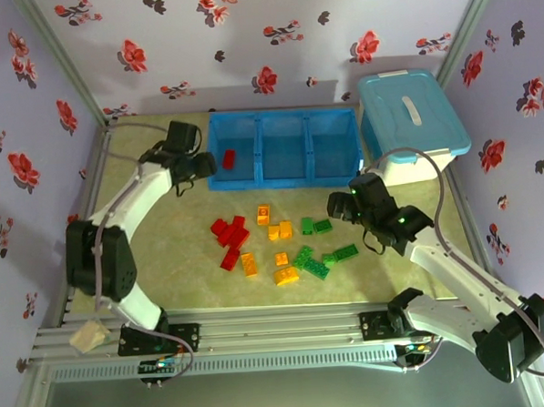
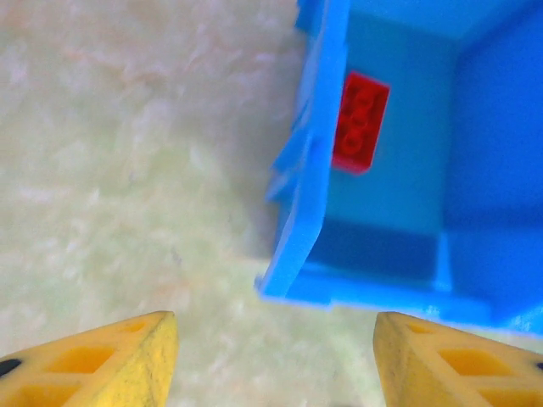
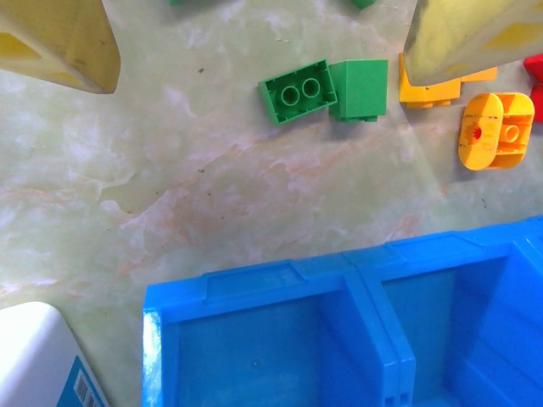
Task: Sort the legos into containers by color
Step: Move the lego to the center of the table.
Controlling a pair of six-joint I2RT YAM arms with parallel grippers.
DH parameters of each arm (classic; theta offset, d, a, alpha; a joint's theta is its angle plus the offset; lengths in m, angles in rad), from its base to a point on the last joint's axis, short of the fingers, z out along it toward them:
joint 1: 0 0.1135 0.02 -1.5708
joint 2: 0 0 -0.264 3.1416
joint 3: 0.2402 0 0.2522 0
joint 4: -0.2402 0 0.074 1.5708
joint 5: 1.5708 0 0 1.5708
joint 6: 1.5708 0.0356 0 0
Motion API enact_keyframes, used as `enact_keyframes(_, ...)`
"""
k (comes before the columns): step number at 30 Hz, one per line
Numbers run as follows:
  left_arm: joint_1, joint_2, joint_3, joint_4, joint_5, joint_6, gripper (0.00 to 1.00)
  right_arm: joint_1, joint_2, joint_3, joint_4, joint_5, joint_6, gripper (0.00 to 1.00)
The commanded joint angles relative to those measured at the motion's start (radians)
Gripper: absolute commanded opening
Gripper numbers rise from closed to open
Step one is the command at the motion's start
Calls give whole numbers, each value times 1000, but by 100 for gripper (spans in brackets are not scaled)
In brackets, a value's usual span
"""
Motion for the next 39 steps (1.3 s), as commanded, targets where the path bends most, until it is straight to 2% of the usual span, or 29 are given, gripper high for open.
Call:
enact_keyframes(1, -23, -106, -134, 61, -3, -46, 62, 24, 34, 39, -2, -4, -21, 87)
enact_keyframes(6, -94, -169, -296, 91, -3, -62, 62, 75, 123, 76, 29, 1, -24, 86)
enact_keyframes(13, -101, -108, -385, 156, 28, -82, 57, 114, 167, 91, 52, 4, -5, 84)
enact_keyframes(21, -117, -14, -405, 199, 63, -93, 53, 124, 163, 60, 46, 9, 15, 84)
enact_keyframes(31, -197, 74, -399, 242, 76, -134, 49, 131, 183, 64, 65, 4, 23, 84)
enact_keyframes(39, -209, 54, -390, 224, 69, -142, 44, 132, 169, 46, 68, 12, 25, 84)
